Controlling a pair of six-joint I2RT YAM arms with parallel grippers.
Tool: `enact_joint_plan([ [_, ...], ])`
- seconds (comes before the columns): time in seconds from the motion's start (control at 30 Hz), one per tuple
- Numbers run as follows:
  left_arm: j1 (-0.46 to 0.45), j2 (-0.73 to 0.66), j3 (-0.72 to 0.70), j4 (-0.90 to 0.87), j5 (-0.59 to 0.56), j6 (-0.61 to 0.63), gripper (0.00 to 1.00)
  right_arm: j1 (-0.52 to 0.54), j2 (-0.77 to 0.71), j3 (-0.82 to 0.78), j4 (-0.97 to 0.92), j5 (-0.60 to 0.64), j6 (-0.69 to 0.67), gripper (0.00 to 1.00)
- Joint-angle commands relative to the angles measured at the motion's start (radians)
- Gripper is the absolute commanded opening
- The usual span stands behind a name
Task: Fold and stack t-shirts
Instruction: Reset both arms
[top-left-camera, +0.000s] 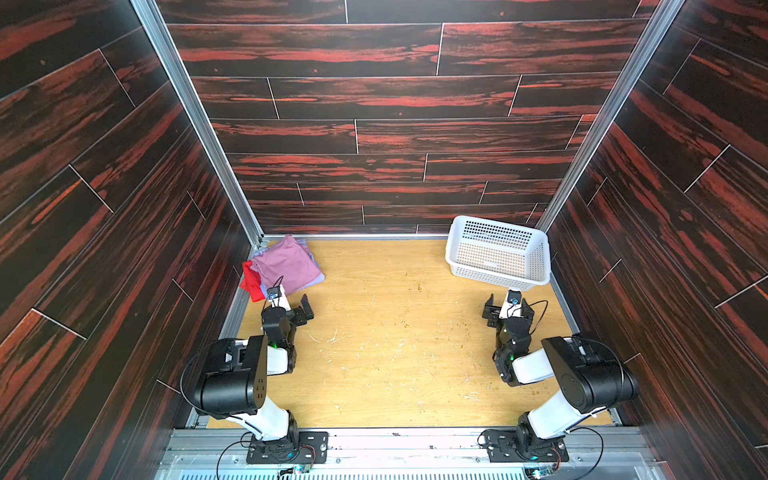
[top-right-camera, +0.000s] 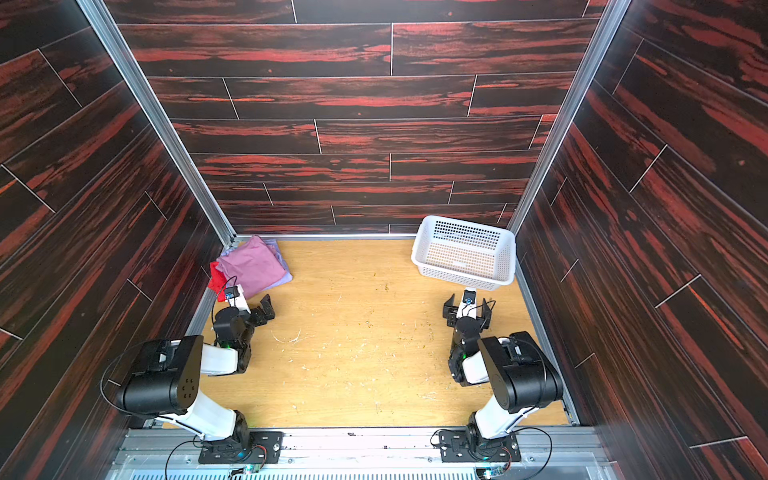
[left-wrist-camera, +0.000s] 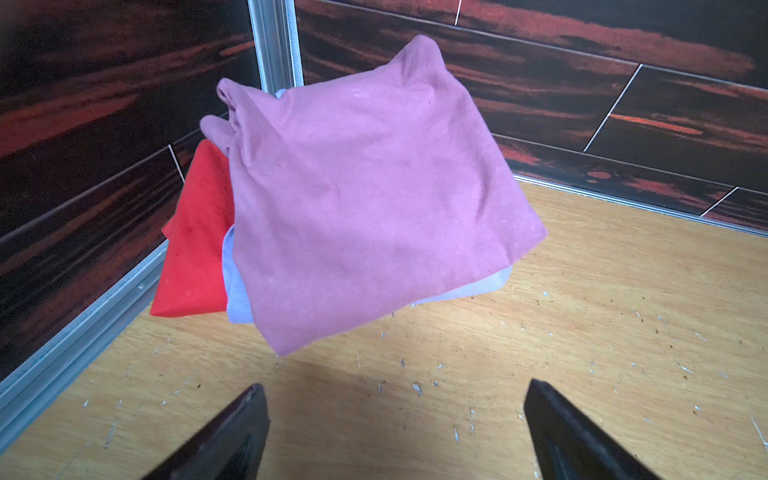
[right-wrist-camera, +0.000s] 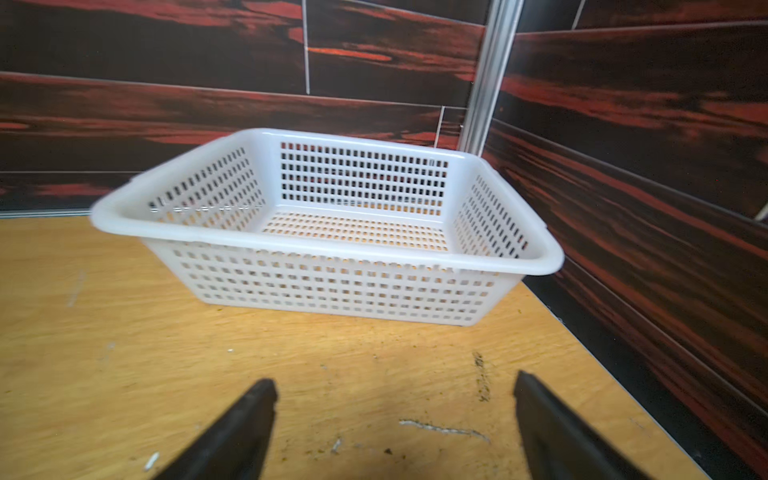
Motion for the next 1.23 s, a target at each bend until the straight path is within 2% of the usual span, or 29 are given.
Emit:
enact_joint_plan([
  [0.0, -0.003, -0.004, 0.013, -0.004, -0.004, 0.011, 1.00, -0.002, 0.009, 0.004, 0.048, 0.040, 0.016, 0.98],
  [0.03, -0.003, -0.005, 0.009, 0.005, -0.005, 0.011, 1.00, -0.002, 0.014, 0.010, 0.045, 0.100, 0.038, 0.98],
  [0.3, -0.005, -0.005, 0.018, -0.013, 0.027, 0.022, 1.00, -0.001, 0.010, 0.009, 0.038, 0.098, 0.038, 0.98],
  [1.2, -0.005, -0.005, 0.019, -0.016, 0.027, 0.022, 1.00, -0.003, 0.010, 0.012, 0.036, 0.098, 0.038, 0.98],
])
